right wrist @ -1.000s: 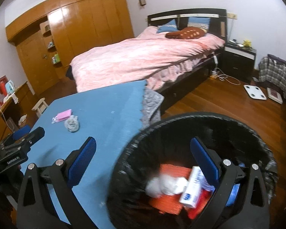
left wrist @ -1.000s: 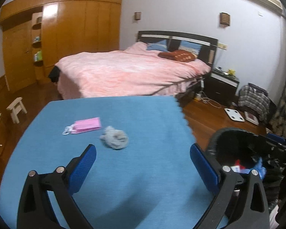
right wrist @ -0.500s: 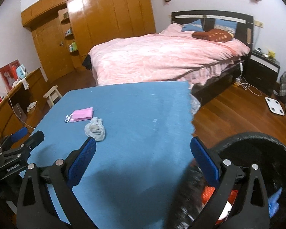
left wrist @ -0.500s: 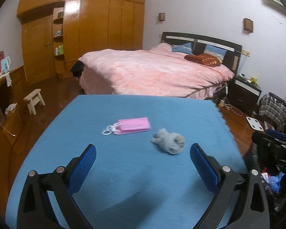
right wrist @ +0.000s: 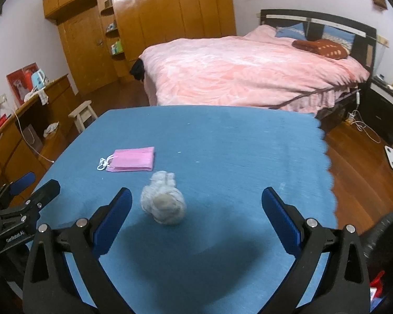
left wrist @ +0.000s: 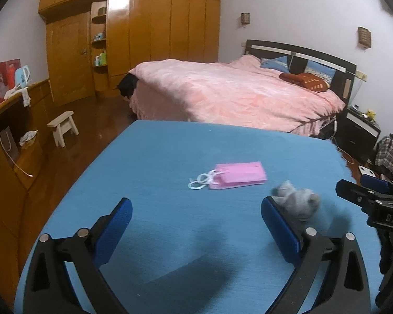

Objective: Collect trash
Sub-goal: 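Move both tools back from the bin to the table, then grasp the grey sock with the right tool, then grasp the pink face mask with left tool while right tool holds the sock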

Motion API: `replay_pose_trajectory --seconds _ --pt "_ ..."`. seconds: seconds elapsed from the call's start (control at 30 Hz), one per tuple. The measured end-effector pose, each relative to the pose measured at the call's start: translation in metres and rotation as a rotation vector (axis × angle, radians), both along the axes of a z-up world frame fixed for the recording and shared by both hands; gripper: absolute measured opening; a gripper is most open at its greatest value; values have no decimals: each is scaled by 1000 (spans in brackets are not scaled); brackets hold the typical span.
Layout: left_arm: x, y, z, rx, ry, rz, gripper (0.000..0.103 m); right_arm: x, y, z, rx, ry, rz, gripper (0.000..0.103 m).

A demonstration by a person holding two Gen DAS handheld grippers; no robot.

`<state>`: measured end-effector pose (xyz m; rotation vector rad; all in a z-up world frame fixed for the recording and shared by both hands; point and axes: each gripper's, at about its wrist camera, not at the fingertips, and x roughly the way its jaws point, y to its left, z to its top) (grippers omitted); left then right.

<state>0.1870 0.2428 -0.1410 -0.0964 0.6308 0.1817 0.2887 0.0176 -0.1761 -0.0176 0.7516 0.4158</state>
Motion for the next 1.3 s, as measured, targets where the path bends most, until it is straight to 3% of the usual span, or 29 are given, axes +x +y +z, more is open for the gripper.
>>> replay_pose_trajectory --seconds 0.53,0.6,0.67,0.87,1.3 --pt "7 32 -24 -25 56 20 97 24 46 -44 -63 90 68 96" --pt "10 31 -24 -27 55 15 97 25 48 -46 -63 102 76 92" --pt "15 29 -24 -27 54 6 97 26 48 -49 -63 122 87 78" --pt "31 23 -23 -30 58 -17 97 26 47 -50 -43 137 114 49" --pt "97 -5 -28 -27 95 -82 95 43 8 -31 -17 81 37 47"
